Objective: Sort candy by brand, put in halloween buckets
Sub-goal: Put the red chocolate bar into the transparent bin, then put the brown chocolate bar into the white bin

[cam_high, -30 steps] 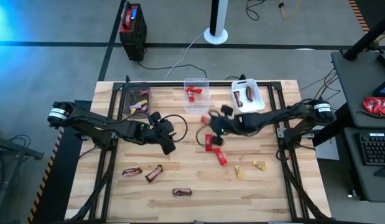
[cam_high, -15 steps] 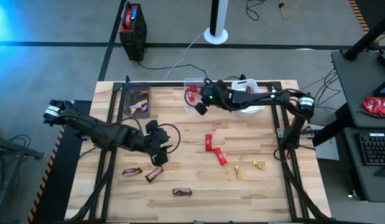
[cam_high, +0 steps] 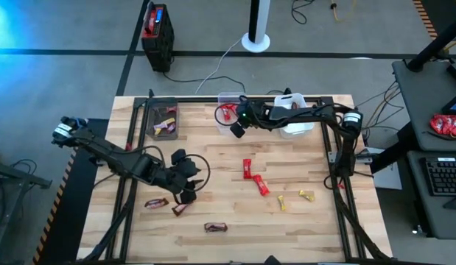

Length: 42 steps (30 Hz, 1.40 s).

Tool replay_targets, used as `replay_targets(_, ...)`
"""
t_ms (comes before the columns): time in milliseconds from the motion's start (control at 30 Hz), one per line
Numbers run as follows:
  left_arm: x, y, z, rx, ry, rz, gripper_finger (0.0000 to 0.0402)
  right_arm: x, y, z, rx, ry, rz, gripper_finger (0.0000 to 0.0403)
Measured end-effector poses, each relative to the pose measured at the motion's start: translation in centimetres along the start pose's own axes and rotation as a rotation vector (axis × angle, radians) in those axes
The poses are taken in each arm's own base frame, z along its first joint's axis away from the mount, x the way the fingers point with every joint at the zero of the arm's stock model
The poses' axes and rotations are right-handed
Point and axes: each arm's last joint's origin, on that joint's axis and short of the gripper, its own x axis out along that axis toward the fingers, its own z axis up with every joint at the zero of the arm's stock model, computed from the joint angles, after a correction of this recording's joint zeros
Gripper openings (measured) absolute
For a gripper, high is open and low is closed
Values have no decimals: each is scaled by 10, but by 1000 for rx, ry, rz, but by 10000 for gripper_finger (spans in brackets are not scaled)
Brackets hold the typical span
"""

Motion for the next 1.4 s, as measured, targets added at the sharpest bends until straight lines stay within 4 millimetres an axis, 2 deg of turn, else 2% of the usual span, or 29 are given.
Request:
replay_targets(533,-3,-5,-3,-29,-13,0,163,-4,-1,1,-42,2,-1,69)
replay_targets(633,-3,-5,-3,-30,-13,1,163,-4,-2,1,-11,4,4,89)
replay_targets(767,-3,-5,-4,-26,1,-1,163,-4,-4,6,31,12,103,130)
replay_targets(933,-3,-6,-8,-30,73,-57,163,-7,-4,12,13,0,123,174)
replay_targets(1167,-6,-12,-22,-54,235,-138,163,-37,8,16,-17,-8,161,190)
replay_targets(1400,1,-35,-48,-23,340,-118,163,-77,34,8,-83,7,180,183)
